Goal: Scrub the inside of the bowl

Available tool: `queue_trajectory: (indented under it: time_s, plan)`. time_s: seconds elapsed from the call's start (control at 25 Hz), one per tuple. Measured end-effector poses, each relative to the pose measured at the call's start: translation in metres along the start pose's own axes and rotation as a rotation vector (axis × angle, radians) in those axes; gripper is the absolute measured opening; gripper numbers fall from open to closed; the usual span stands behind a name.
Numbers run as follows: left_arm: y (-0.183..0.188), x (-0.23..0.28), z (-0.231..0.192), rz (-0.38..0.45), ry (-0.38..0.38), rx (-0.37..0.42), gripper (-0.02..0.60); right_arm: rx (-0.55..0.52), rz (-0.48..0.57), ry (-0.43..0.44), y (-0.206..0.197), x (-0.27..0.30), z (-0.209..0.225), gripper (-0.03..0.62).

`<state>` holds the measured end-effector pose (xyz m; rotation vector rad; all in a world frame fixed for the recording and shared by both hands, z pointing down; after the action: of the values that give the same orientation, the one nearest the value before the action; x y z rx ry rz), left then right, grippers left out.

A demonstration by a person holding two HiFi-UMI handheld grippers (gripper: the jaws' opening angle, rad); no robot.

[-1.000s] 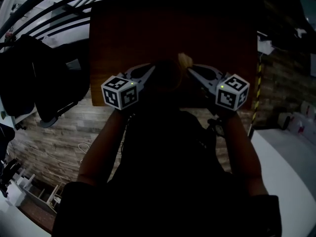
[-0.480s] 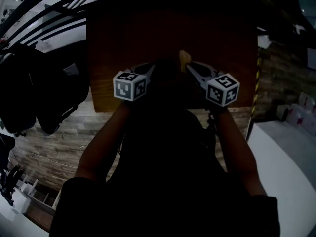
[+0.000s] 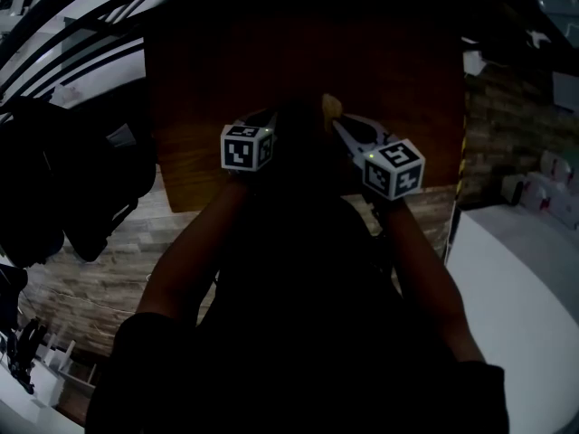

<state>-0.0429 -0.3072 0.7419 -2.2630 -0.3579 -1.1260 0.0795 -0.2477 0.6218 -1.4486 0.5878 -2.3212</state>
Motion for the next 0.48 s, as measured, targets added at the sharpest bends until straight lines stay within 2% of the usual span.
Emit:
queue_trajectory:
  time_s: [0.2,0.48]
  plan:
    - [-0.008,0.016,-0.009,-0.008,0.045,0.04,0.009,0.0,-0.002,-0.005,-0.007,-0.006,-0.006,0.044]
    - [-0.014,0.022,-0.011,-0.006,0.046,0.003,0.011,-0.002,-0.01,-0.011,-0.017,-0.014,-0.009,0.044]
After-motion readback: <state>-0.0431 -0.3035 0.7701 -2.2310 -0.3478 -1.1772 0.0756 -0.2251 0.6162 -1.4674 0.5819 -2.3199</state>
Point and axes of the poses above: the fingertips, and each gripper's own axes: x forward along the fingers, z to its right, y out of its top, the point moved 2 cm from there along -x, backward along the fingers, and after that the axes turned 9 degrees about -z, right-handed, at the moved point
